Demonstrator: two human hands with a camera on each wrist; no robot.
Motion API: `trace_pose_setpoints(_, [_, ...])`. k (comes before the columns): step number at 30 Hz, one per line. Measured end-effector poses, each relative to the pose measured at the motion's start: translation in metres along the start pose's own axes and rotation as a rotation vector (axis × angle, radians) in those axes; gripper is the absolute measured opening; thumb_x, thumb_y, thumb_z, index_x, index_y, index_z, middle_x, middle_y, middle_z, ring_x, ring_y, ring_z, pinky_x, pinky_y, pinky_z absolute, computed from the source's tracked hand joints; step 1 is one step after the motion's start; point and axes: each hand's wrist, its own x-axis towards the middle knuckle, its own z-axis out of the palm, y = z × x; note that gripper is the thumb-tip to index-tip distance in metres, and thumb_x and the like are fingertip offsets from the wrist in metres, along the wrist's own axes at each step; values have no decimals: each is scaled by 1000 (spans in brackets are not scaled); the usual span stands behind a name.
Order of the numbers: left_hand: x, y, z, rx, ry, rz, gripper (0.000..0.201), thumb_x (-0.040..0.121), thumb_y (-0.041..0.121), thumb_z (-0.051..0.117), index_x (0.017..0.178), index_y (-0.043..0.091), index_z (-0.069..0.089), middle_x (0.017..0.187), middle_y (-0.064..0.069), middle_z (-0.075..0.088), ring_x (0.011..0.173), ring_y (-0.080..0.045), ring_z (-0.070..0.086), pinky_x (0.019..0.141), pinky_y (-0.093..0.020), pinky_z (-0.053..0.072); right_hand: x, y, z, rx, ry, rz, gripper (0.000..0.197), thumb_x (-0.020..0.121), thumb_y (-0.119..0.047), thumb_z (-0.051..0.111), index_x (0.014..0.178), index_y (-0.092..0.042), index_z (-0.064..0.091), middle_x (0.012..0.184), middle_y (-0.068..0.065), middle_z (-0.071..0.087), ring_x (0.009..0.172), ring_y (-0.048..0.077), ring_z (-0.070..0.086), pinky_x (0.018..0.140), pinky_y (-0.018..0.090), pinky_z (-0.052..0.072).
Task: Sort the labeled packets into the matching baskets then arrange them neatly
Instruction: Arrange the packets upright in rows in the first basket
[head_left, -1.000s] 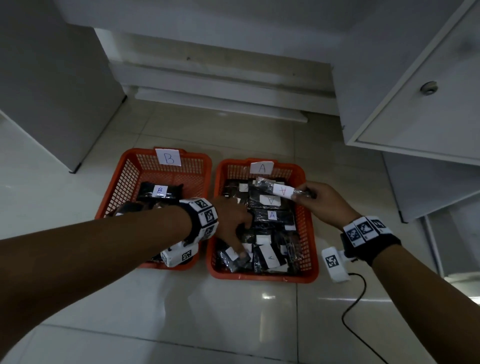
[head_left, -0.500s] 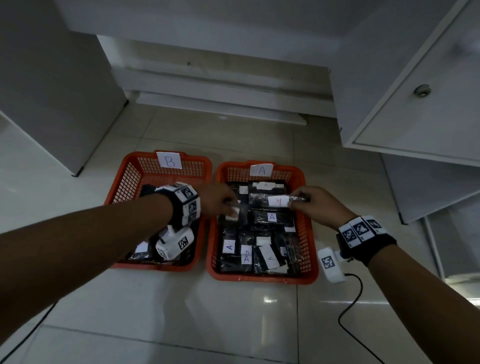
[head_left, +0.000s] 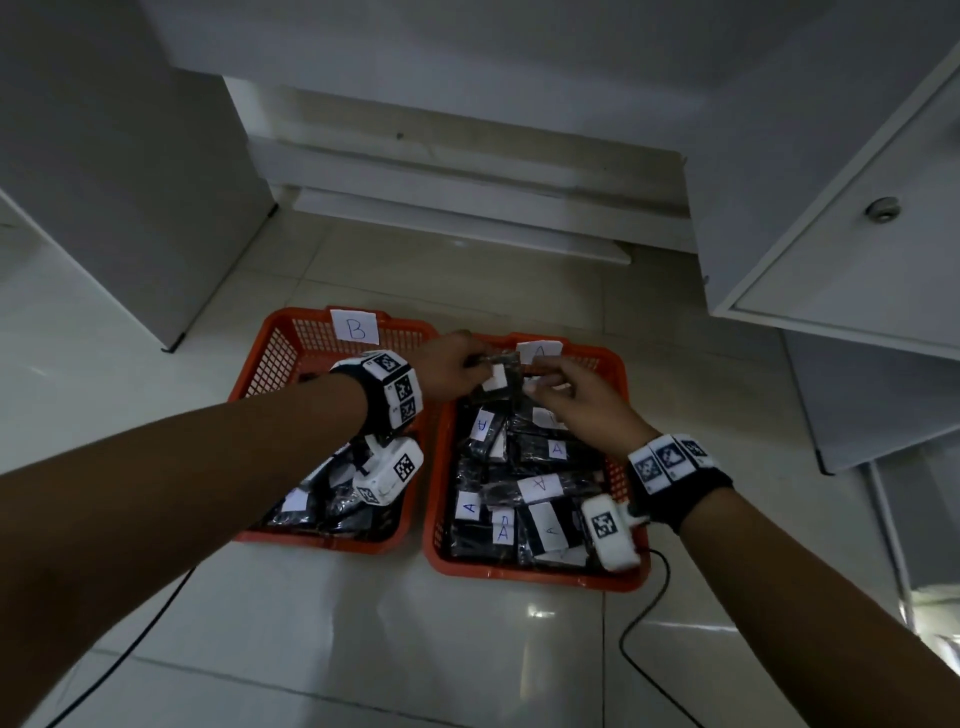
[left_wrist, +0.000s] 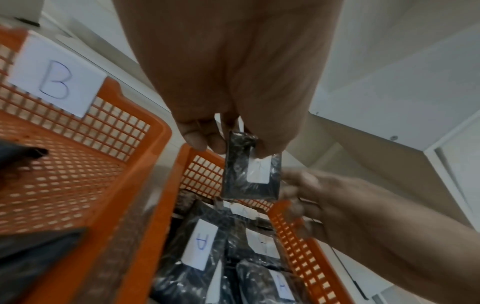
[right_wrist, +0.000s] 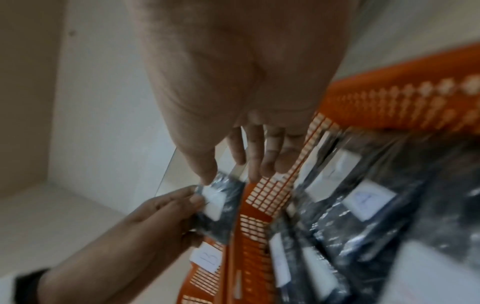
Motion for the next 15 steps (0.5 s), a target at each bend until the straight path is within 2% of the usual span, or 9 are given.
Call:
trace_pose_setpoints(2, [4,5,3,-21,-16,26,24,104,22,55,115,9,72,99,-8,66,87,-24,65,71,-30,49,14,-4,8,60,17,-47,23,100,-32,71,122,-24,70,107,-7,72,94,2,69,80,25,56])
trace_pose_setpoints(3, [6,5,5,-21,-7,19,26,104,22,55,118,9,72,102,-12,68,91,-28,67,73,-31,50,20,-4,11,83,43,-45,12,100,-24,70,112,-23,72,102,-5,72,91,4,70,81,27,57])
trace_pose_setpoints(4, [8,4,6,-13,32,-2,28,104,24,55,123,10,71,107,-15,69,95,-30,68,76,-30,49,25,-4,13,123,69,-20,8,100,-17,70,104,-24,72,98,-3,72,90,9,70,84,32,60])
trace_pose_setpoints(5, [10,0,6,5,98,-55,34,103,29,56,130,12,67,115,-15,67,100,-31,68,80,-27,48,30,-4,14,158,92,26,11,99,-14,70,98,-25,71,94,-2,73,88,14,71,86,36,61])
trace_pose_setpoints(7, [13,-13,4,39,245,-214,44,100,40,58,137,18,62,125,-12,61,105,-29,66,90,-30,50,39,-1,14,158,140,118,12,99,-15,71,93,-25,70,85,1,73,80,17,70,80,38,60])
trace_pose_setpoints(8, [12,-18,3,86,283,-260,43,98,44,57,133,20,64,124,-10,60,104,-30,65,91,-34,53,43,3,12,137,158,158,8,98,-16,71,93,-23,71,82,1,73,77,18,69,76,36,58])
trace_pose_setpoints(10, [6,-25,2,257,275,-236,38,95,48,55,116,21,69,113,-9,62,102,-33,63,90,-42,54,52,14,11,120,170,258,3,98,-15,71,100,-17,73,80,2,72,72,16,67,71,32,56])
trace_pose_setpoints(12, [-2,-24,9,436,172,-134,41,94,54,53,106,19,71,108,-9,63,109,-35,57,96,-46,48,62,23,14,89,169,343,12,97,-12,72,109,-10,72,80,7,73,66,16,67,67,32,56])
trace_pose_setpoints(15, [-11,-16,36,652,-9,-54,58,89,73,47,106,24,72,118,-6,57,120,-34,43,102,-51,40,72,29,18,134,136,415,24,96,-3,71,119,1,66,84,16,69,50,11,63,48,23,51])
